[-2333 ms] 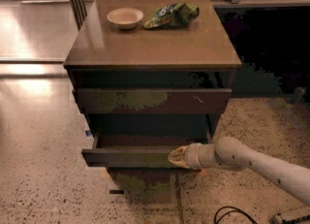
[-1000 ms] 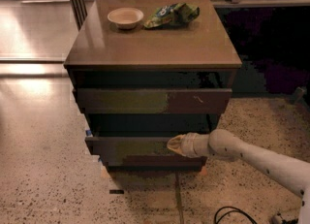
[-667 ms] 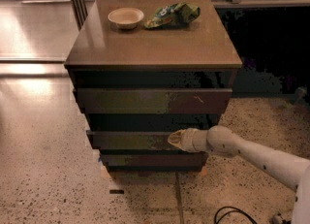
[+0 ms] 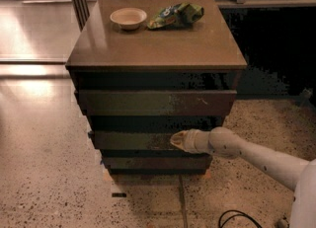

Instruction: Close middle drawer

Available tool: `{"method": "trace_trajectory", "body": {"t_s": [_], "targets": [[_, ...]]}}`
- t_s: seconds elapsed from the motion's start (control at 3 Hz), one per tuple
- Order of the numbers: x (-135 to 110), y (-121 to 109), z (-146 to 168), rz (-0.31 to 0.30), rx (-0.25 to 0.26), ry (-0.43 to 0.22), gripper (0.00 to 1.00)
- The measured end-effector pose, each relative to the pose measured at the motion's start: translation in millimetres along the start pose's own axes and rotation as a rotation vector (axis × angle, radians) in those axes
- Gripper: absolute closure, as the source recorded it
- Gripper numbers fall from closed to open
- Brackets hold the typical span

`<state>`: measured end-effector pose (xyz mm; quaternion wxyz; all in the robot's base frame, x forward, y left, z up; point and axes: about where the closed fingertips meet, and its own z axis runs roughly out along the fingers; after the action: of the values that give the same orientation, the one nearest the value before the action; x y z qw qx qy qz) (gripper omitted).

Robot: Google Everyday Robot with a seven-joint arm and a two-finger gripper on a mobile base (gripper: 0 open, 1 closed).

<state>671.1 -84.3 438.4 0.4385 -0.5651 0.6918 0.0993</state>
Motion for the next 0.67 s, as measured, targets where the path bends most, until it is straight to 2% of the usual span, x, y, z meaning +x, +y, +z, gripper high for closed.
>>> {"method": "trace_trajectory", "body": {"t_s": [0.67], "targets": [[1,-35,4,0.0,0.089,-0.005,1.0]]}}
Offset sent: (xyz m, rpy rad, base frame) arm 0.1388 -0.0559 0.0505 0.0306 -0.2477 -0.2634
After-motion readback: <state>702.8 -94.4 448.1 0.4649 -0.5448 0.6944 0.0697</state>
